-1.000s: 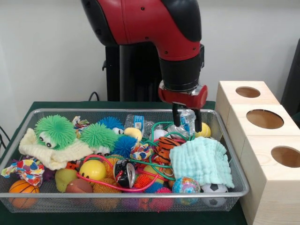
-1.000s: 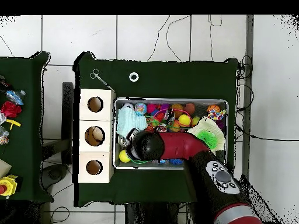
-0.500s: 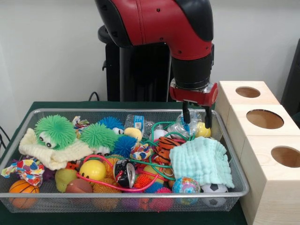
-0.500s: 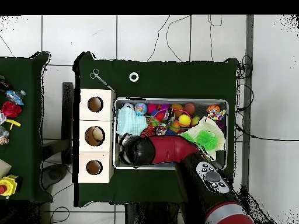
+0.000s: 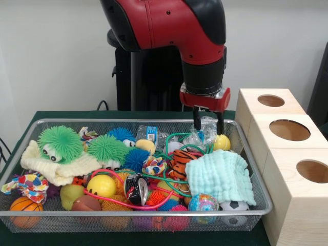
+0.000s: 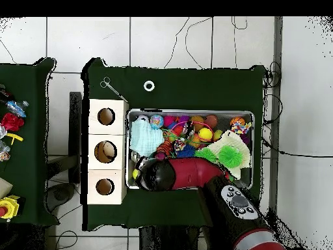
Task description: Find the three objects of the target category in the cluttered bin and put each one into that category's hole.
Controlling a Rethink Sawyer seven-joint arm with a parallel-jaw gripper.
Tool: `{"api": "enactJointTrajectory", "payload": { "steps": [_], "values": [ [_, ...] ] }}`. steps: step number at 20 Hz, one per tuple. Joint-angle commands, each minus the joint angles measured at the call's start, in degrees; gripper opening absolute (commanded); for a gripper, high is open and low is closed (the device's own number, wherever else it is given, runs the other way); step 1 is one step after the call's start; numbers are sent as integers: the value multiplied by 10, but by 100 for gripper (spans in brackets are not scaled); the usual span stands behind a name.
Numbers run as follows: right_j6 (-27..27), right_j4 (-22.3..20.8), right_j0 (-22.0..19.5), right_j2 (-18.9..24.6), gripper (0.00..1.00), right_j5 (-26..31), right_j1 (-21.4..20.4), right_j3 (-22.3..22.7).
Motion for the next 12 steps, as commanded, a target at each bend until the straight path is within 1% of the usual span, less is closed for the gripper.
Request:
{"api": "enactJointTrajectory", "payload": {
  "steps": [1,12],
  "values": [
    [-33,-41,-16,13,100,-19,-3,35],
    [-27,-61,-15,7,100,-16,-8,38]
  ]
}}
